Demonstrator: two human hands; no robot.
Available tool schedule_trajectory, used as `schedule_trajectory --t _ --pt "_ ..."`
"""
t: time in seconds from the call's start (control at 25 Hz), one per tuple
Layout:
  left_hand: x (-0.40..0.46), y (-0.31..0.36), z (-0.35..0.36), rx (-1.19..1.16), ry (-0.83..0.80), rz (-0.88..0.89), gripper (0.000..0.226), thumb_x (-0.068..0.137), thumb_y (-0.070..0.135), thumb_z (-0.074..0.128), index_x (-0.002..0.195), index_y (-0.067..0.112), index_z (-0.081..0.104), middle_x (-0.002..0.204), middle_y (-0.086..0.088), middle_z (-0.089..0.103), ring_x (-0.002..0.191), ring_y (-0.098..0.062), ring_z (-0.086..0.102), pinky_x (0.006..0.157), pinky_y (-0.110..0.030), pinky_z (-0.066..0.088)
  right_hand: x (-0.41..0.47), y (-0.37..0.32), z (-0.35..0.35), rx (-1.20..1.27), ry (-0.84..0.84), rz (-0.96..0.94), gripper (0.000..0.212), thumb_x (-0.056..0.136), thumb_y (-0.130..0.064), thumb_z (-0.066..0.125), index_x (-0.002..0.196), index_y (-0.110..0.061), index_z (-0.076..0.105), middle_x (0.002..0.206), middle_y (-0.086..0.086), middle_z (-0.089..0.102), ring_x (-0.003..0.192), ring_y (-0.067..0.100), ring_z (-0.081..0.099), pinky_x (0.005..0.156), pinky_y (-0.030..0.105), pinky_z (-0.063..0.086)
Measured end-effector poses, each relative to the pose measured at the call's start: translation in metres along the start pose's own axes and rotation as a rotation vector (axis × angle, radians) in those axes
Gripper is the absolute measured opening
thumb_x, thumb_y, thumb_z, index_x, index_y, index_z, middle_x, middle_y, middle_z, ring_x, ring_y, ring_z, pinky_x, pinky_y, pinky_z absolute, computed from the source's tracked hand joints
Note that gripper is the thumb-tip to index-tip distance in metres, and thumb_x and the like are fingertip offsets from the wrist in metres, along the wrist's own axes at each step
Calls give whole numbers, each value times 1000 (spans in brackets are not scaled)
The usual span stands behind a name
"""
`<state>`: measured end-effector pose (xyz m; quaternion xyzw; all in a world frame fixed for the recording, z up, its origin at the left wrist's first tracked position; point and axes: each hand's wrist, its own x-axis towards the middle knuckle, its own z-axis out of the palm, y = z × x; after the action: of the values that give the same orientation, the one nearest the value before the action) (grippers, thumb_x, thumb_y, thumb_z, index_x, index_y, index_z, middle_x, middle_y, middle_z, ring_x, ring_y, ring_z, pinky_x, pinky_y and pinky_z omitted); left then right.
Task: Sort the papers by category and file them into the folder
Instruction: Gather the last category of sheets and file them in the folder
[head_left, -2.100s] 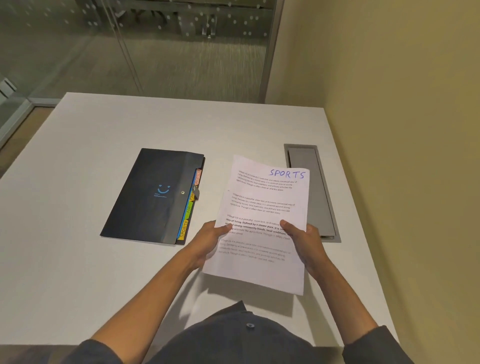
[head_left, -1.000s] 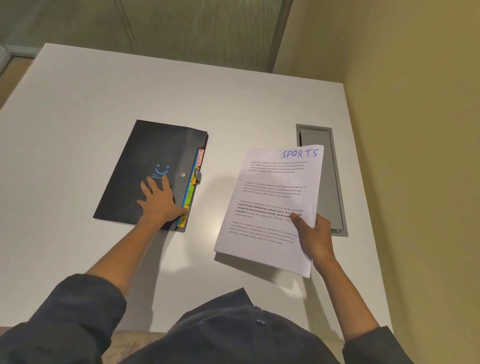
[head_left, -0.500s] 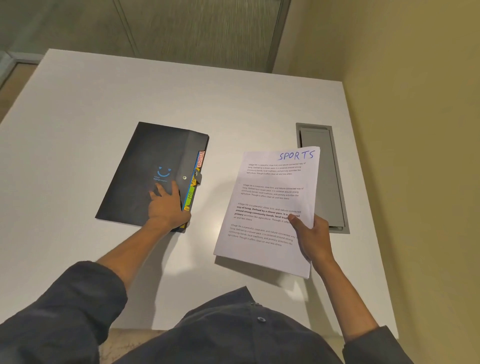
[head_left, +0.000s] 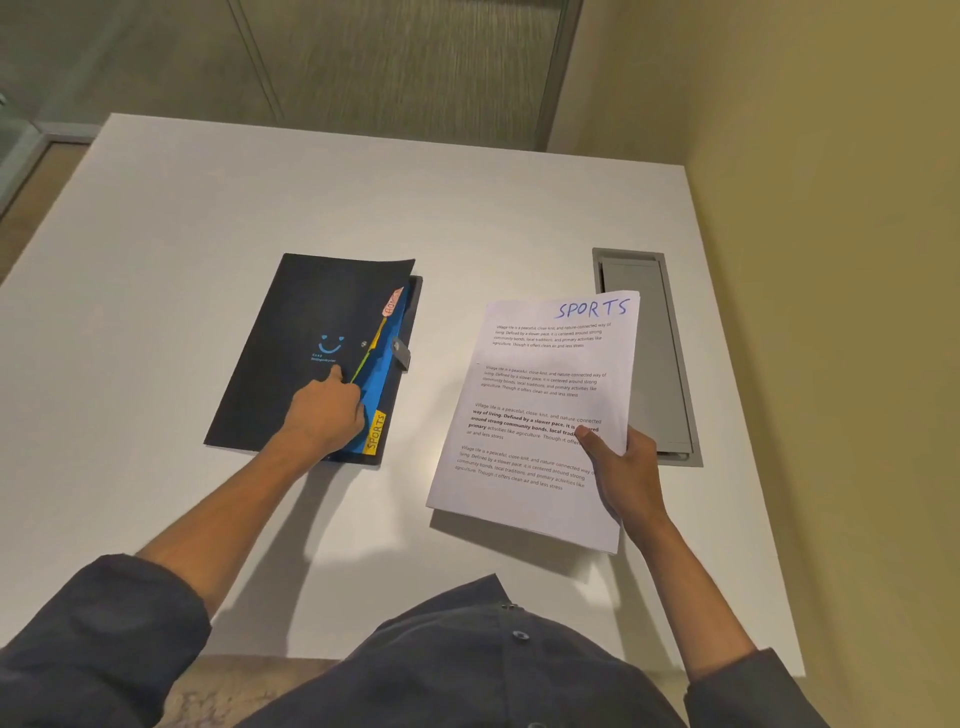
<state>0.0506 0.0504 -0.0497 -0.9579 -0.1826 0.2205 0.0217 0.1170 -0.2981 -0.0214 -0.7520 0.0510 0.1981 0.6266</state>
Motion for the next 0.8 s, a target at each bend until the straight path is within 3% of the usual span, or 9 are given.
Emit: schedule_trajectory --t 0.08,0.16,0.36,0.52,0.8 --pt "-6 -1 0 3 -5 -8 30 95 37 43 110 15 58 149 -16 35 91 -30 65 77 -37 55 1 -2 3 5 -2 -2 25 94 -13 63 119 -11 68 107 -4 74 93 8 72 70 15 55" --pt "-10 -2 -1 -2 -28 -8 28 93 29 50 117 16 56 149 -15 34 92 -29 64 76 -35 53 2 -5 7 9 -11 2 25 94 -14 64 119 -11 68 107 -4 74 94 8 72 73 17 56" --pt "-23 4 -17 -23 -32 9 51 91 20 53 140 23 41 153 -16 24 96 -30 64 78 -35 57 11 -20 24 -48 -112 34 26 94 -19 65 119 -14 68 108 -2 74 95 13 72 74 21 57" --pt "-46 27 -35 3 -6 62 62 93 20 50 148 28 23 159 -16 9 101 -31 63 78 -33 53 34 -41 38 -224 -209 83 26 92 -19 67 114 -8 71 109 7 74 95 24 72 82 34 57" --pt "-62 50 -34 36 -8 161 65 93 23 47 149 31 14 157 -21 11 97 -34 63 74 -36 52 65 -77 37 -422 -275 144 31 91 -11 66 120 -2 62 108 10 65 91 28 65 58 22 48"
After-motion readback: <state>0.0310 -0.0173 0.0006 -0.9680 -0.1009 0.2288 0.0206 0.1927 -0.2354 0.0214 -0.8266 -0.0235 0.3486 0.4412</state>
